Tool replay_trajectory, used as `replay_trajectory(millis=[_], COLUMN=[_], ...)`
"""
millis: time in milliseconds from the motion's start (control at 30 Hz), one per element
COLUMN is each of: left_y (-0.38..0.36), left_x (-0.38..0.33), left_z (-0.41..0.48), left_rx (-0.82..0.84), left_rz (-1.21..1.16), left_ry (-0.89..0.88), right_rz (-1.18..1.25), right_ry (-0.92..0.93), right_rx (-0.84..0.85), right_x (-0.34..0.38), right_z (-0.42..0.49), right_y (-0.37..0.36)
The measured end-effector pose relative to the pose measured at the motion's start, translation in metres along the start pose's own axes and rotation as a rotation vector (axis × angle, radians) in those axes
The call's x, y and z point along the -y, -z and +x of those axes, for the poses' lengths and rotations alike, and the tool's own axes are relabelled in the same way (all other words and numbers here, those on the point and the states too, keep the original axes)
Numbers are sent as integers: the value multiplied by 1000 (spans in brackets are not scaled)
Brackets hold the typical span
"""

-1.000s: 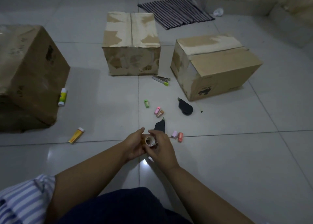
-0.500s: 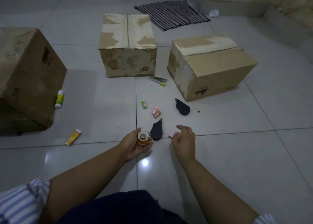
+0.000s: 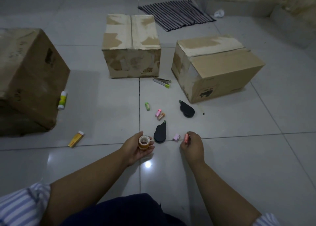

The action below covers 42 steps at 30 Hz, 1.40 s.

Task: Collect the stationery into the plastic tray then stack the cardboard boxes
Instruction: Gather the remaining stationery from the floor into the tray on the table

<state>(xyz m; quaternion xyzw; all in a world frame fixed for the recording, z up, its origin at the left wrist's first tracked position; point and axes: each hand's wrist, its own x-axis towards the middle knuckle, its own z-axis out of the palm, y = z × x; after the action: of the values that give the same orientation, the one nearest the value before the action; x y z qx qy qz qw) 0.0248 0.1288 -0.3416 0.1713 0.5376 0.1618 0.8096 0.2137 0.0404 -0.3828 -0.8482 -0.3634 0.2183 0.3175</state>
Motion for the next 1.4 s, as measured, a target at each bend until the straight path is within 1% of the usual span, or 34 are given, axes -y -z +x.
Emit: replay_trajectory(millis=[100, 167, 233, 367, 433, 500, 567, 667, 800, 933, 1100, 1133, 1167, 1233, 1333, 1400], left_y=[-2, -5, -7, -9, -7, -7, -7, -9, -12, -11, -12, -13, -13, -14, -17, -20], left_x=[-7, -16, -26, -37, -39, -38, -37, -36, -34, -31, -30, -30, -30, -29, -23, -19], left_z=[0, 1, 4, 13, 21, 25, 28, 29, 30, 30, 30, 30, 29, 28, 23, 20], left_rx=[8, 10, 3, -9, -13, -19, -28, -29, -24, -31, -24, -25, -24, -19, -4, 5], left_rz=[-27, -26, -12, -51, -63, -73, -82, -78, -82, -89, -99, -101, -102, -101, -96, -87], left_ry=[-9, -32, -63, -88, -87, -81, -79, -87, -80, -62, -56, -59, -63, -69, -55, -30], right_rz=[136, 201, 219, 78, 8, -56, -93, -141, -199, -236, -326, -301, -225, 97, 625, 912], right_ry=[-63, -73, -32, 124, 162, 160, 120, 65, 74, 27, 112, 134, 150, 130, -44, -213], right_rx=[-75, -69, -45, 68, 124, 157, 167, 170, 159, 151, 198, 206, 198, 128, 45, 73], right_x=[11, 25, 40, 64, 72, 76, 79, 84, 86, 81, 66, 63, 59, 54, 53, 51], right_z=[14, 26, 38, 60, 72, 79, 84, 87, 87, 92, 99, 99, 97, 89, 72, 61], right_y=[4, 3, -2, -19, -29, -37, -44, -52, -58, -54, -49, -47, -43, -35, -26, -21])
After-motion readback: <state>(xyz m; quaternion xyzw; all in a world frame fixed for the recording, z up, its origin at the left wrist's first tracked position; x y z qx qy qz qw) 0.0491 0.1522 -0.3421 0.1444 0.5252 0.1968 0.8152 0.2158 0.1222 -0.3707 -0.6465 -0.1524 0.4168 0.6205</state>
